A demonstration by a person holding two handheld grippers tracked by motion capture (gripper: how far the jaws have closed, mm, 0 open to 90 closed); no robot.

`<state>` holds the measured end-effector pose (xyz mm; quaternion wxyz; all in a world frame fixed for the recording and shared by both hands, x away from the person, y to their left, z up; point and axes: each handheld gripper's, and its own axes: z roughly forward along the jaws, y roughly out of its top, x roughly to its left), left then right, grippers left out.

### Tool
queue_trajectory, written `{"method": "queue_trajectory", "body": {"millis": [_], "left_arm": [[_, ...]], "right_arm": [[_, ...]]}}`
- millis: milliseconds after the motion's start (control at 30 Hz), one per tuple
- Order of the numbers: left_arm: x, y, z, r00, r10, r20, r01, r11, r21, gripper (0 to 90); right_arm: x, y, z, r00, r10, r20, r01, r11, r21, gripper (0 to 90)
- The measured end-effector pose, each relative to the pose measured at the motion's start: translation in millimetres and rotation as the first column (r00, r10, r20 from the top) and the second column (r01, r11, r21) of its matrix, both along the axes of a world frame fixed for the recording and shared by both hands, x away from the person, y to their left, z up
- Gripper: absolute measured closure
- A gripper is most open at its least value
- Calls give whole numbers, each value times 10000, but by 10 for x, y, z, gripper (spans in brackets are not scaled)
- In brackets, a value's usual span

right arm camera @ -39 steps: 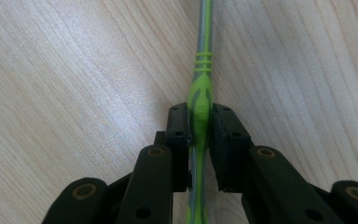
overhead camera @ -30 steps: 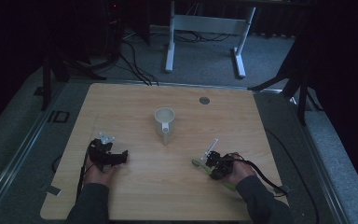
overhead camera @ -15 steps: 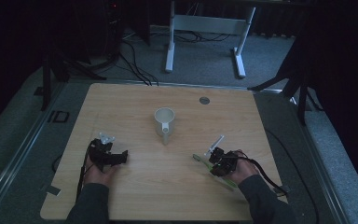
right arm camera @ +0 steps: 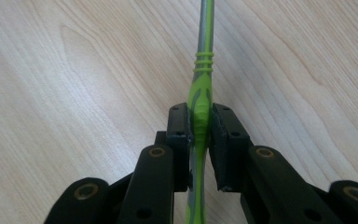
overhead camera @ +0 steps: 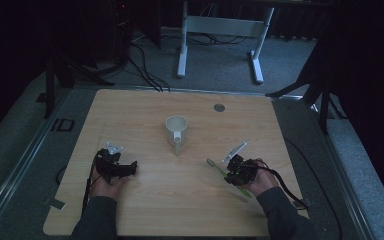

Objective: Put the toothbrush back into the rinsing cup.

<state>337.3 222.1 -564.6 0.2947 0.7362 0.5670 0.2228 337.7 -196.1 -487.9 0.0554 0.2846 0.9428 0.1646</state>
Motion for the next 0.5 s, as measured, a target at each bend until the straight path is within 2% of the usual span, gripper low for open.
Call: {"method": "queue_trajectory", "body": {"millis": [200, 367, 500], "left_arm": [[0, 0, 0, 10000, 1, 2, -1, 10000, 3, 35], [0, 0, 0, 10000, 0, -1, 0, 10000, 0, 35], [0, 0, 0, 10000, 0, 2, 0, 10000, 2, 35]], "right_arm": [[2, -3, 21, 9997, 28, 232, -35, 9995, 305, 784], [1, -7, 35, 9998, 79, 191, -88, 9988, 487, 784], [-1, -18, 60, 9991, 143, 391, -174, 9966, 809, 784]]}}
